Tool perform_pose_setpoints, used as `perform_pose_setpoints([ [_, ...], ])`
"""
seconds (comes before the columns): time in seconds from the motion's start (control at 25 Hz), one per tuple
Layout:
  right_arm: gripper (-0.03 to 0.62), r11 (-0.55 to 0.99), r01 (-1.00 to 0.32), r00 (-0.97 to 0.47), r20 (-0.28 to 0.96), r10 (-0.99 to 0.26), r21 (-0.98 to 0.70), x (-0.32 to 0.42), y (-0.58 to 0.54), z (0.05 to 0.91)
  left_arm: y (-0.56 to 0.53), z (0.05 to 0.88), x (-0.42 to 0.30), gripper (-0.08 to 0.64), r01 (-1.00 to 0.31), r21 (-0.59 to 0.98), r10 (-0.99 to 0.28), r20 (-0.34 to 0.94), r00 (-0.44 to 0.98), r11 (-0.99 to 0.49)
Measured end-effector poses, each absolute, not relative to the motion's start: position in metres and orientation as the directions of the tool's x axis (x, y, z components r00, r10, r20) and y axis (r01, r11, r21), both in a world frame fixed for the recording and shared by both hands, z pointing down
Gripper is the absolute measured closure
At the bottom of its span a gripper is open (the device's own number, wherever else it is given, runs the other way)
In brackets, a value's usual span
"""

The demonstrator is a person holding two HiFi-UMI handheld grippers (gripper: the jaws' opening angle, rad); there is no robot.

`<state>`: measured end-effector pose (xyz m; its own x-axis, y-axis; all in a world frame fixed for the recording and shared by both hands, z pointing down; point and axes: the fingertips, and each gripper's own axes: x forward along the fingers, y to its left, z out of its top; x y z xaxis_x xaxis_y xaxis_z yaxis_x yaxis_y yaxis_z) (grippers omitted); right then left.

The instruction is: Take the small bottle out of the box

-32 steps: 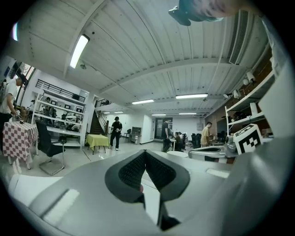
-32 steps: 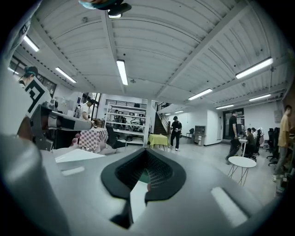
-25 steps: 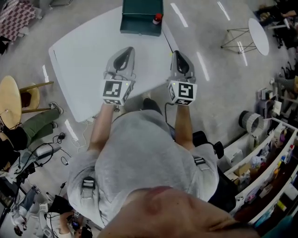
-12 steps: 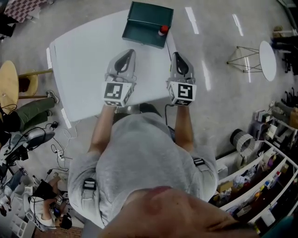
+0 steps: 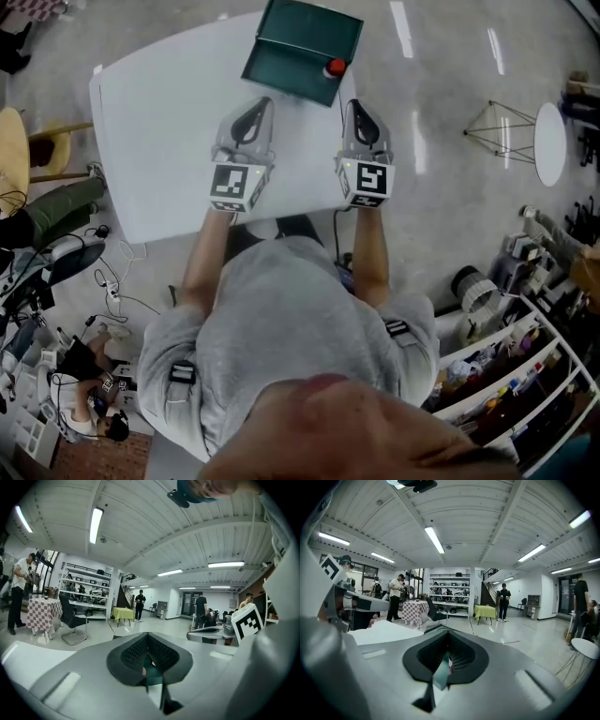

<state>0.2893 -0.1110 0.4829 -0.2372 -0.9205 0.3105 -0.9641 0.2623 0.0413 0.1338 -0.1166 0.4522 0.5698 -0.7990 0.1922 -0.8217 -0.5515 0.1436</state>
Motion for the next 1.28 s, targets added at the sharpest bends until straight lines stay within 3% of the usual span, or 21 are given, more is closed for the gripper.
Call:
perform_pose_setpoints([
  [0.64, 0.586, 0.294, -0.956, -0.277, 0.371, -0.887, -0.01, 0.299, -0.177, 0.559, -0.16, 0.521, 0.143, 0.549, -0.844, 0.173, -0.797, 0.277, 0.537, -0.508],
  [0.72, 0.487, 0.313, -0.949, -0.301, 0.378, -0.875, -0.031, 0.299, -0.18, 0.566, -0.159, 0.524, 0.145, 0.548, -0.846, 0.176, -0.797, 0.283, 0.533, -0.503],
  [0.92, 0.395, 0.322, -0.945, -0.319, 0.394, -0.862, -0.06, 0.3, -0.19, 0.576, -0.159, 0.523, 0.145, 0.549, -0.852, 0.177, -0.798, 0.296, 0.524, -0.494],
  [1.28, 0.383, 0.334, -0.942, -0.322, 0.423, -0.847, -0.048, 0.297, -0.206, 0.589, -0.16, 0.522, 0.139, 0.549, -0.863, 0.182, -0.806, 0.308, 0.506, -0.472],
])
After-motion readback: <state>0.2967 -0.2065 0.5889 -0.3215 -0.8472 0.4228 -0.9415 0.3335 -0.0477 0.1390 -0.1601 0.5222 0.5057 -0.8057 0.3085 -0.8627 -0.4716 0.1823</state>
